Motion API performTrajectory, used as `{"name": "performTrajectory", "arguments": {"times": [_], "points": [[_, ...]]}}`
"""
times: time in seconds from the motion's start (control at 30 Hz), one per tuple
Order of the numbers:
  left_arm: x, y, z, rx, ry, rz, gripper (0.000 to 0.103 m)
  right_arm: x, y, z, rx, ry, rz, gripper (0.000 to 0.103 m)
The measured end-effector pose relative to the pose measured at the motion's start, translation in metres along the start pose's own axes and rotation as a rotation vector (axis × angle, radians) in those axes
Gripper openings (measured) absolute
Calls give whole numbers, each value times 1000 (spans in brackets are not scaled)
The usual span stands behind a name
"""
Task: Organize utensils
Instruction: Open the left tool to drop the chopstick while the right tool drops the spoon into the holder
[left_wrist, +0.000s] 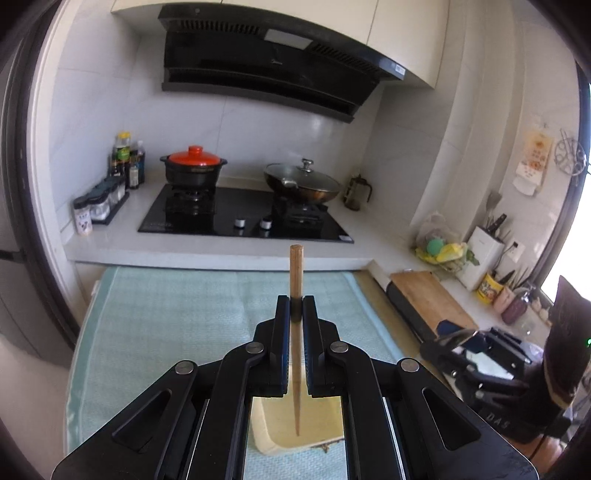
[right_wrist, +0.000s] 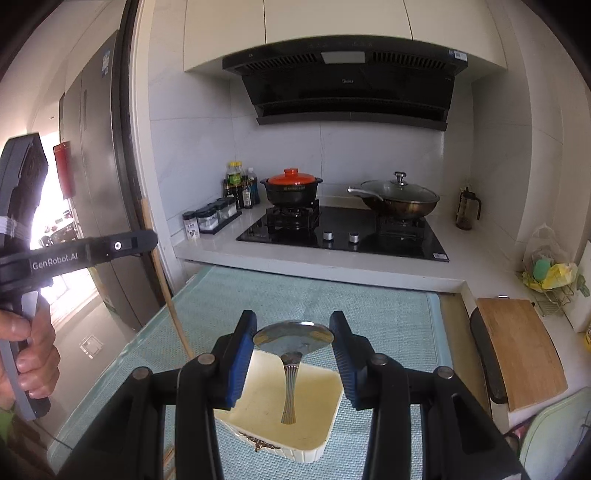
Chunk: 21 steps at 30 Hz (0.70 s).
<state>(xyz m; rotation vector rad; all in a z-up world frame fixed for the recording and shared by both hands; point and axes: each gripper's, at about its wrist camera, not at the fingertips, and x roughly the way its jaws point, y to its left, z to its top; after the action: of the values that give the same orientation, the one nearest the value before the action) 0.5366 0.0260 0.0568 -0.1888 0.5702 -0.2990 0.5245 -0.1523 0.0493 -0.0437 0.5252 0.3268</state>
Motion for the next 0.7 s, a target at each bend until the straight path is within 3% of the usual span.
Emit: {"name": "performTrajectory", "arguments": {"times": [0.23,0.43,0.5,0.57,0.7], "points": [[72,10,-42,-26,145,45,4,76,-19,-44,81,197,5,42],[94,9,-64,1,199,91,8,106,-29,-68,113,276,-41,42],[92,8,-65,4,202,96,26,106,-31,-68,129,270,-51,47],[81,6,-66,17,178,116,58,99,-32,-68,133,251,-69,52],[42,1,-72,52,124,116,78,68,-24,-66,100,208,-121,59]]}}
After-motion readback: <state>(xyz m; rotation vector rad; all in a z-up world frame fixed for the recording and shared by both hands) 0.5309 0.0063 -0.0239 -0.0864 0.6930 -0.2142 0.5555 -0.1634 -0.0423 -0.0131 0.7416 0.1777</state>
